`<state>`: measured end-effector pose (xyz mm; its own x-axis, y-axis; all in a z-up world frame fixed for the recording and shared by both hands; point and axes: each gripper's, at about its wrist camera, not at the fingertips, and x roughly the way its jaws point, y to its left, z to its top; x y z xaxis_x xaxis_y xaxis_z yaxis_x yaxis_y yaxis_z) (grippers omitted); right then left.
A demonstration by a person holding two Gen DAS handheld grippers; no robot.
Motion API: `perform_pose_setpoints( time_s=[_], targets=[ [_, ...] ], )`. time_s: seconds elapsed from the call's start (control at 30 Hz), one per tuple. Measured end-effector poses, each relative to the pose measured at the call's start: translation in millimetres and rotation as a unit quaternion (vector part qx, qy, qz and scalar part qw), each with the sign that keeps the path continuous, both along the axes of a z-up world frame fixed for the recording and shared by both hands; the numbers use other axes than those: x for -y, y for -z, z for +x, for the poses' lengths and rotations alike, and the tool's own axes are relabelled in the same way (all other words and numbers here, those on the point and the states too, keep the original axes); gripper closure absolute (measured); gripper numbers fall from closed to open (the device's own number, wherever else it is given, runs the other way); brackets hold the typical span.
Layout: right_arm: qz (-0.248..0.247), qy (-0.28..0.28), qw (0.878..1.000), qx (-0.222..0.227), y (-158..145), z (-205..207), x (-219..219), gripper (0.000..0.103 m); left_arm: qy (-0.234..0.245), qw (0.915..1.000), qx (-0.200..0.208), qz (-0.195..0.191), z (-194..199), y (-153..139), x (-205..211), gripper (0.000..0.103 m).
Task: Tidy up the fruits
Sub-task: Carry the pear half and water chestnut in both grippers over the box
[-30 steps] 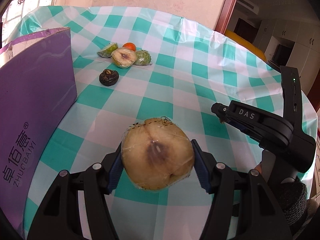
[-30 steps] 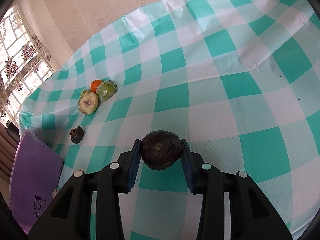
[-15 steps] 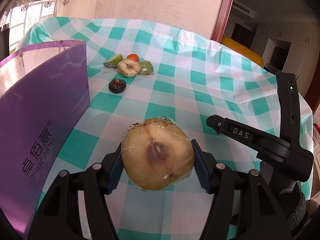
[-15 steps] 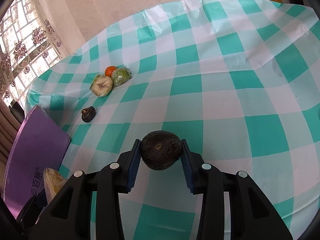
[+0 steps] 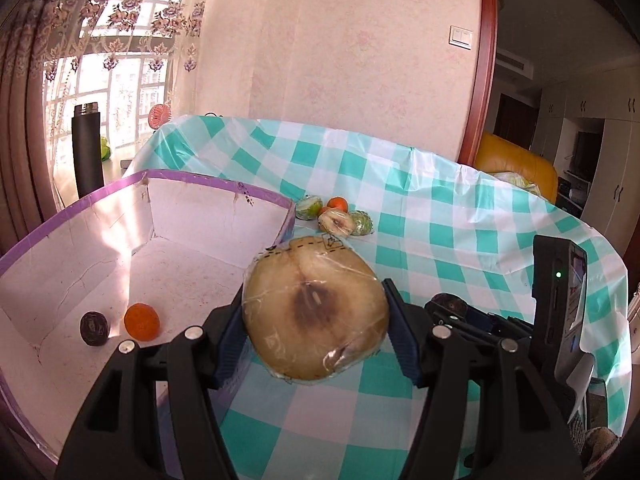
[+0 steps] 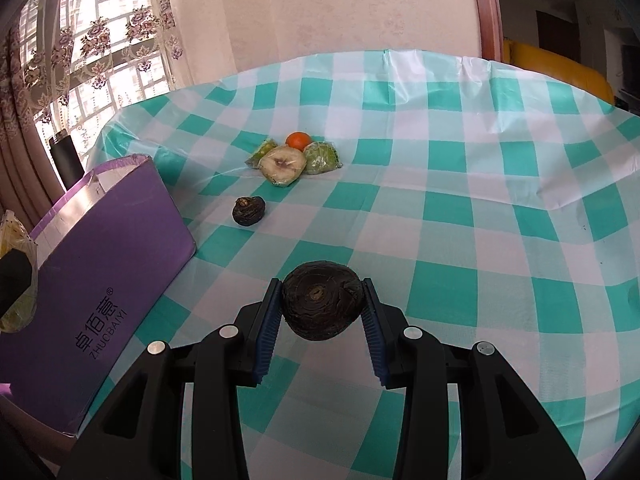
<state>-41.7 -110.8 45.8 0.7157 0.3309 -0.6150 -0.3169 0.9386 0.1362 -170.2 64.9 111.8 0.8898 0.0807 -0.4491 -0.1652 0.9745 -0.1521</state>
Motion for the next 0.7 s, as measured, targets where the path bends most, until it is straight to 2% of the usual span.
perform_pose_setpoints(
  time_s=[0.2, 0.5, 0.7],
  targets=[
    [-0.003, -0.042, 0.999, 0.023, -23, -15, -31, 0.065, -0.048, 0.9988, 0.006, -0.01, -18, -16, -39, 0.04],
    [-0.01, -0.116, 0.991, 0.066, -57, -35, -91, 0.064, -0.124, 0.9919, -0.012, -0.024, -38, -16, -97, 0.04],
    [-0.014, -0.163, 0.983, 0.088, -79, -39, -137, 0.064, -0.178, 0.9834, -0.033, -0.004, -49, -13, -132, 0.04]
  ],
)
